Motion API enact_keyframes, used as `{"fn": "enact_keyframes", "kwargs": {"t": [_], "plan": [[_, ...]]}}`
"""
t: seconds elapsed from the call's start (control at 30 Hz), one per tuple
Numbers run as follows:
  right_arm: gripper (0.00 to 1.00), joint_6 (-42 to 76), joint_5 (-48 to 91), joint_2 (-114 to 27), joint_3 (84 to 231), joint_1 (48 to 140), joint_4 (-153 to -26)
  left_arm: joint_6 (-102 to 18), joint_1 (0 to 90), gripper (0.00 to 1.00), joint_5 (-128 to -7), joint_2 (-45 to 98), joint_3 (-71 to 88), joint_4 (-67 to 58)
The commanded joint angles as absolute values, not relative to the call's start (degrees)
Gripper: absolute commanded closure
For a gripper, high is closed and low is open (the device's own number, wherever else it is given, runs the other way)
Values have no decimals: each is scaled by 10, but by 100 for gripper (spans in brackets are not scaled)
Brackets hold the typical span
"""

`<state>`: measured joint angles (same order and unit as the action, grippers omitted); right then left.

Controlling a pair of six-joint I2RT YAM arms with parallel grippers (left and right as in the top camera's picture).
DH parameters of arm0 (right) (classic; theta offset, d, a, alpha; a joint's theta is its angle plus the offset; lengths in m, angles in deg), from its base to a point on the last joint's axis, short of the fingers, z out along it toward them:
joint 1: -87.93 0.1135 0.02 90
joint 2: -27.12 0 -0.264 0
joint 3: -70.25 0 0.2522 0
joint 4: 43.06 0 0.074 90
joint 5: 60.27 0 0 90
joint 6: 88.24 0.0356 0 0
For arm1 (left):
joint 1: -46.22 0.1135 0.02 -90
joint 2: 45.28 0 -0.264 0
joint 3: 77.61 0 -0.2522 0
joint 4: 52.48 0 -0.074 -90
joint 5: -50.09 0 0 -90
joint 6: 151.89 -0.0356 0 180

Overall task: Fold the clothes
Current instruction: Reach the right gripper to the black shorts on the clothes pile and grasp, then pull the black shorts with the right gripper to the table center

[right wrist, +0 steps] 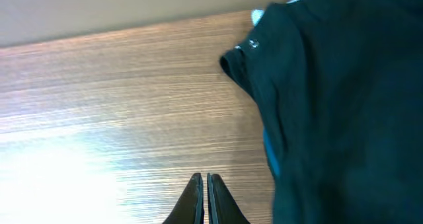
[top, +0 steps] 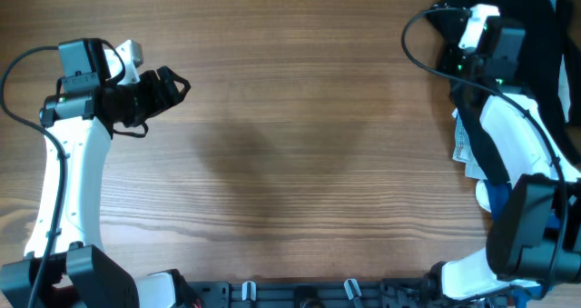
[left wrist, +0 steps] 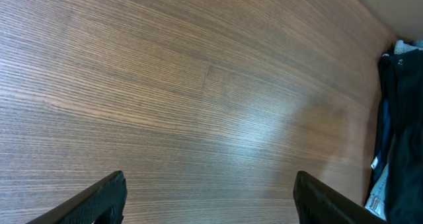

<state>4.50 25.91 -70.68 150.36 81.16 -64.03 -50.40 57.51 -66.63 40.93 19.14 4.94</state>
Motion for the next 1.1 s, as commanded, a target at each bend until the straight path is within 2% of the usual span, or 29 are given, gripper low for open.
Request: {"fn": "enact_keyframes", "kwargs": {"t": [0.0,0.03,0.07,0.23,0.43,0.47,0.5,0.53,0.57,0.63,0.73,0.9,1.07], "plan": [[47,78,364,-704,1511,822,-659,-503,572,18,-675,407,185,48],[17,71,398,-705,1511,820,-659,-503,572,17,-675,408,185,48],[7,52,416,-708,1511,817,-656,-503,572,16,-675,408,185,48],[2,17,420,-775,1511,794,-623,-503,572,14,-675,408,185,48],[3,3,420,-862,1511,790,-564,-503,572,14,-675,408,185,48],[5,3,420,-874,1511,790,-557,-503,572,14,-675,408,185,48],[13,5,427,-879,1511,790,-556,-503,572,14,-675,408,185,48],[28,5,436,-882,1511,790,-556,-503,572,14,-675,408,185,48],[47,9,451,-882,1511,790,-555,-503,572,14,-675,408,185,48],[95,22,493,-880,1513,790,-558,-503,572,14,-675,408,185,48],[96,31,500,-851,1513,791,-579,-503,572,14,-675,408,185,48],[96,45,336,-745,1513,806,-609,-503,572,17,-675,408,185,43],[96,89,241,-689,1513,911,-644,-476,573,18,-675,408,185,8]]}}
